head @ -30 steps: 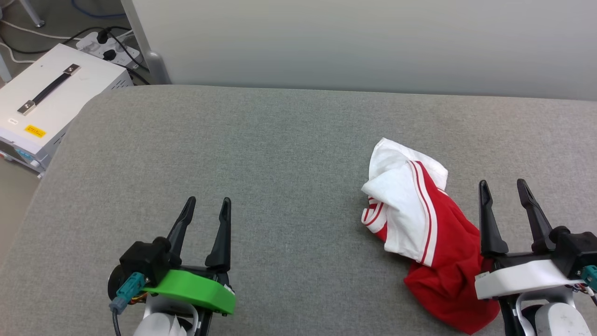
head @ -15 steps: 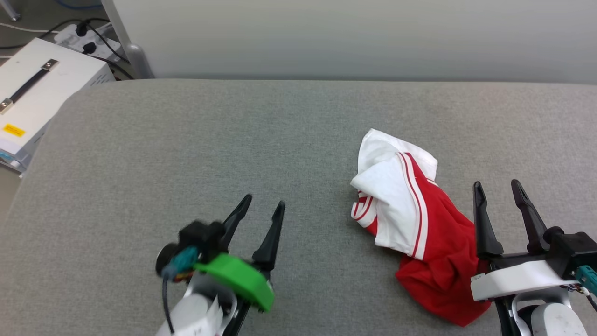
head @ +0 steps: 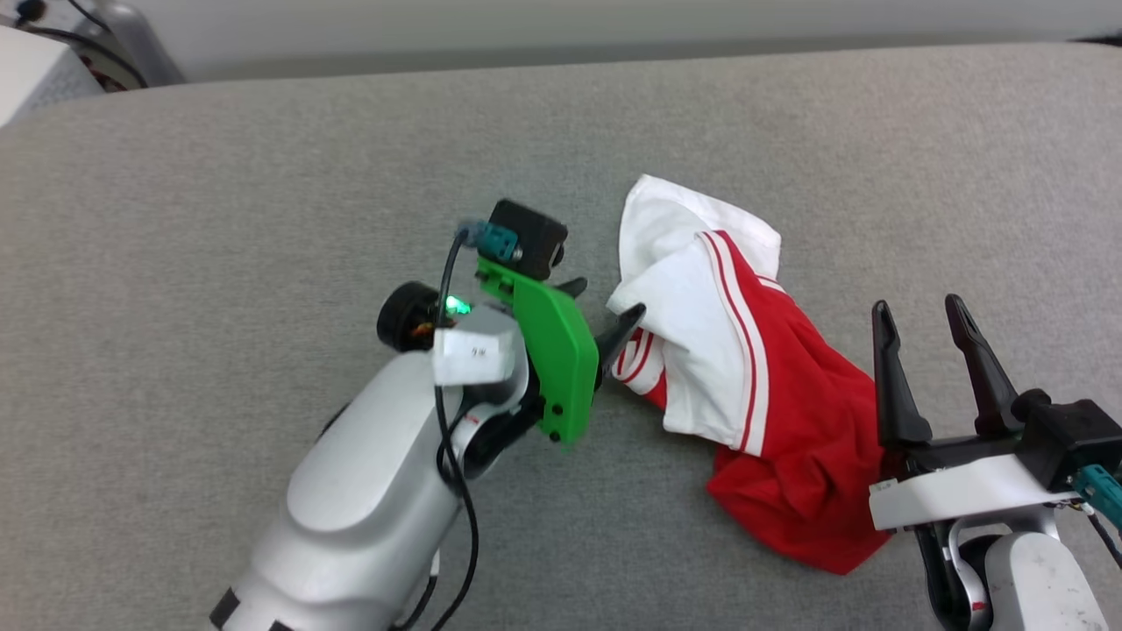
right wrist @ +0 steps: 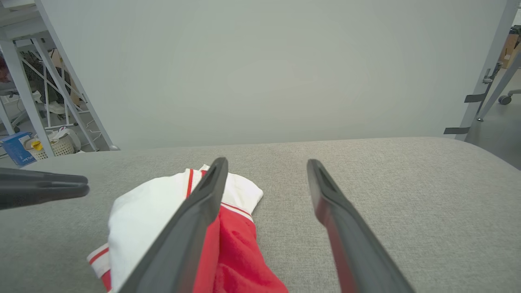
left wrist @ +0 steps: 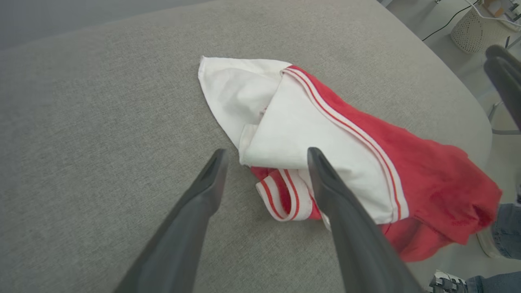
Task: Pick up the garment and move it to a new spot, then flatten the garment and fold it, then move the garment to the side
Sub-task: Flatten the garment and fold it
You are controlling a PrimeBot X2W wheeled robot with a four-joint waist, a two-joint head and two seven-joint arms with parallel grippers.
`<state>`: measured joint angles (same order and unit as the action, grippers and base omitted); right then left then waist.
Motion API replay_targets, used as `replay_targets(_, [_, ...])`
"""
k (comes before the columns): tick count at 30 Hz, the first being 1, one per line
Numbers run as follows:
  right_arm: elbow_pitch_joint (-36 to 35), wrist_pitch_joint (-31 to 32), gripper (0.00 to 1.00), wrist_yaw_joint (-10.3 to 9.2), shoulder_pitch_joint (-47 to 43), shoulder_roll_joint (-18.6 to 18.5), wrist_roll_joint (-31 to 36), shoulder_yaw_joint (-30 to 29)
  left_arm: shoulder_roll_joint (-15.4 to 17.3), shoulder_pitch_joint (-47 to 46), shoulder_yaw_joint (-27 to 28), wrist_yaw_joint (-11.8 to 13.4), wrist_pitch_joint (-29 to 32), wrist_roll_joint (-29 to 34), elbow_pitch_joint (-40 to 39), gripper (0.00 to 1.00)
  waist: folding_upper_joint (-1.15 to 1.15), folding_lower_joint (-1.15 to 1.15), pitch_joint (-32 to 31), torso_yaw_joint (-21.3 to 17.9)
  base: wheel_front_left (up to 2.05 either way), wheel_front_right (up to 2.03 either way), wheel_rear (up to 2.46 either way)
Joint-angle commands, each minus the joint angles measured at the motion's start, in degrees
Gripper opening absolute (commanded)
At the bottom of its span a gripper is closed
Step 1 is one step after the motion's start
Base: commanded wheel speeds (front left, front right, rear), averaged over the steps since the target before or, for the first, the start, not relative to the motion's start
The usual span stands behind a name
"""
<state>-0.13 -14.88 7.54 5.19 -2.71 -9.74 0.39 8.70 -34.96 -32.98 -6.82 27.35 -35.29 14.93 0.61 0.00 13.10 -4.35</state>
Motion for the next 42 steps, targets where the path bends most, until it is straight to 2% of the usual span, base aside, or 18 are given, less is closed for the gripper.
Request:
replay_targets(1, [-0.31,-0.12,1.00,-0.05,1.23,-0.17,-0.56,0.18,-0.54,-2.10,-0.05,0.28,0.86,-0.24,0.88,1.00,-0.61,0.00,3.50,-3.03,0.00,0.00,0.00])
replay_targets(7, [-0.31,-0.12,1.00,-0.05,2.26,-0.17,-1.39,0.84,-1.04,-6.98,-1.46,0.12,3.69,0.25,4.60,1.00,-0.61,0.00,6.08,-4.73,0.00,0.00,0.00])
replay_targets(14, [-0.05,-0.12,1.00,-0.05,2.70,-0.17,-2.01,1.28,-0.97,-8.58,-3.97,-0.33,4.71,-0.37,6.94,0.98,-0.61,0.00,6.79,-5.35,0.00,0.00,0.00])
replay_targets(15, [0.00,-0.12,1.00,-0.05,2.79,-0.17,-2.09,1.30,-0.93,-8.57,-4.44,-0.40,4.69,-0.76,6.98,0.34,-0.61,0.00,6.81,-5.37,0.00,0.00,0.00])
replay_targets(16, [0.04,-0.12,1.00,-0.05,2.85,-0.17,-2.15,1.29,-0.93,-8.54,-4.69,-0.45,4.47,-1.21,6.90,0.00,-0.61,0.00,6.81,-5.35,0.00,0.00,0.00])
replay_targets(23, [0.86,-0.12,1.00,-0.05,2.51,-0.17,-1.64,0.87,-0.41,-8.08,-5.72,-0.62,-0.31,-3.45,5.97,0.00,-0.61,0.00,4.99,-3.78,0.00,0.00,0.00])
replay_targets(30, [2.03,-0.12,1.00,-0.05,0.84,-0.17,-0.01,0.15,0.63,-6.65,-3.82,-0.65,-7.29,-5.03,4.14,0.00,-0.61,0.00,-0.28,-0.32,0.00,0.00,0.00])
replay_targets(34, [2.69,-0.12,1.00,-0.05,-0.22,-0.17,0.36,0.13,3.36,-5.24,-2.14,-0.63,-10.04,-5.33,2.11,0.00,-0.61,0.00,-3.39,1.75,0.00,0.00,0.00])
replay_targets(42, [3.09,-0.12,1.00,-0.05,-1.72,-0.17,0.12,0.15,11.99,3.36,1.24,-0.65,-11.70,-9.39,-1.29,0.00,-0.61,0.00,-5.89,5.17,0.00,0.00,0.00])
